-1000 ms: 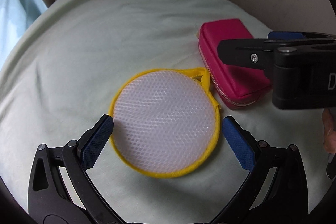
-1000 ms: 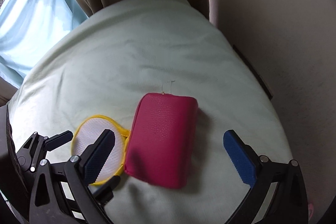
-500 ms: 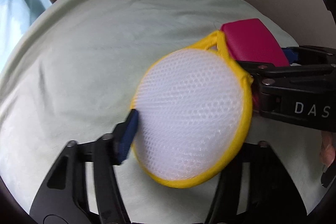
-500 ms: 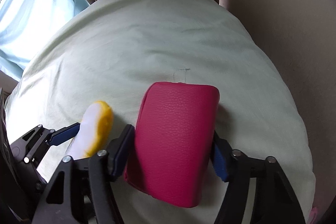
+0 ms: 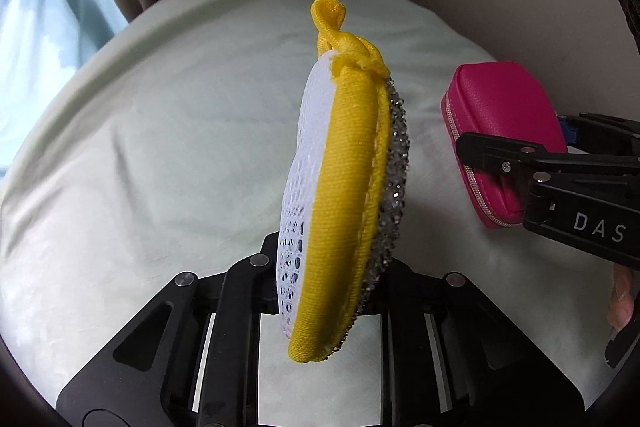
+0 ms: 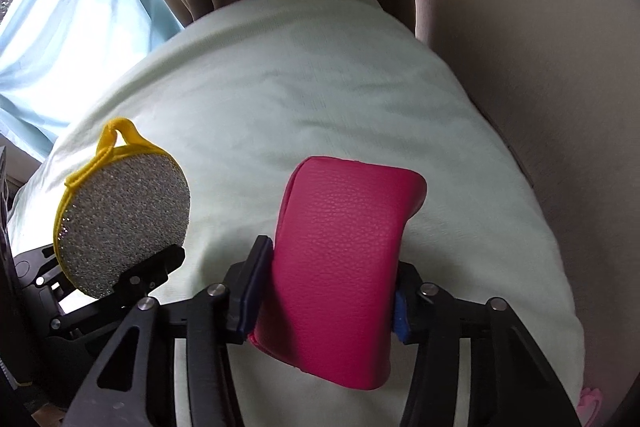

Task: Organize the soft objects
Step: 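Carry the mesh pad and pink pouch over the box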

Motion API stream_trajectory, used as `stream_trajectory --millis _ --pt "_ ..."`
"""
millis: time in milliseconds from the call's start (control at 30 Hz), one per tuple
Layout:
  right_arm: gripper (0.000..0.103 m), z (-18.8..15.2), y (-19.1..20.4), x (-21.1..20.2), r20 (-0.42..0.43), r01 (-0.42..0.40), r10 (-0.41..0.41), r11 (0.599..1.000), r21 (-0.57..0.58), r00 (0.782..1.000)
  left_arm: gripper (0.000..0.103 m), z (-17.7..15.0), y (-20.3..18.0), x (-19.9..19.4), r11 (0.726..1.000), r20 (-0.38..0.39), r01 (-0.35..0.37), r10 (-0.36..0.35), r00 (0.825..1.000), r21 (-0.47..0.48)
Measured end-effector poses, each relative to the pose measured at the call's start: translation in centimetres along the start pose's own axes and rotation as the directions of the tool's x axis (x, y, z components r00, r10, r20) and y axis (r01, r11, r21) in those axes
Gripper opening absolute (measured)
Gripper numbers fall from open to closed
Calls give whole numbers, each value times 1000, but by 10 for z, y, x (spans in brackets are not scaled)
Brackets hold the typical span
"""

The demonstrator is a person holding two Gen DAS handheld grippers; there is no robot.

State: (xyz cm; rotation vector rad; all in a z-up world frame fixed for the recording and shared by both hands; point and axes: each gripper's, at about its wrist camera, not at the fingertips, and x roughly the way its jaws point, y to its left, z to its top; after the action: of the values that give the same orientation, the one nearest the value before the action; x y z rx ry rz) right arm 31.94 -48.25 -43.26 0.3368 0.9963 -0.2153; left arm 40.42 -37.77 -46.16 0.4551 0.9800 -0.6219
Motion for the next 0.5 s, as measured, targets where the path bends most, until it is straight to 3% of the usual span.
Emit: stream_trajectory --millis 233,500 --pt "46 5 17 -61 63 -9 10 1000 -24 998 15 9 3 -64 1000 75 -9 11 997 -27" --pt "46 6 63 -152 114 -44 53 996 -78 992 15 4 19 -170 996 152 -40 52 987 -80"
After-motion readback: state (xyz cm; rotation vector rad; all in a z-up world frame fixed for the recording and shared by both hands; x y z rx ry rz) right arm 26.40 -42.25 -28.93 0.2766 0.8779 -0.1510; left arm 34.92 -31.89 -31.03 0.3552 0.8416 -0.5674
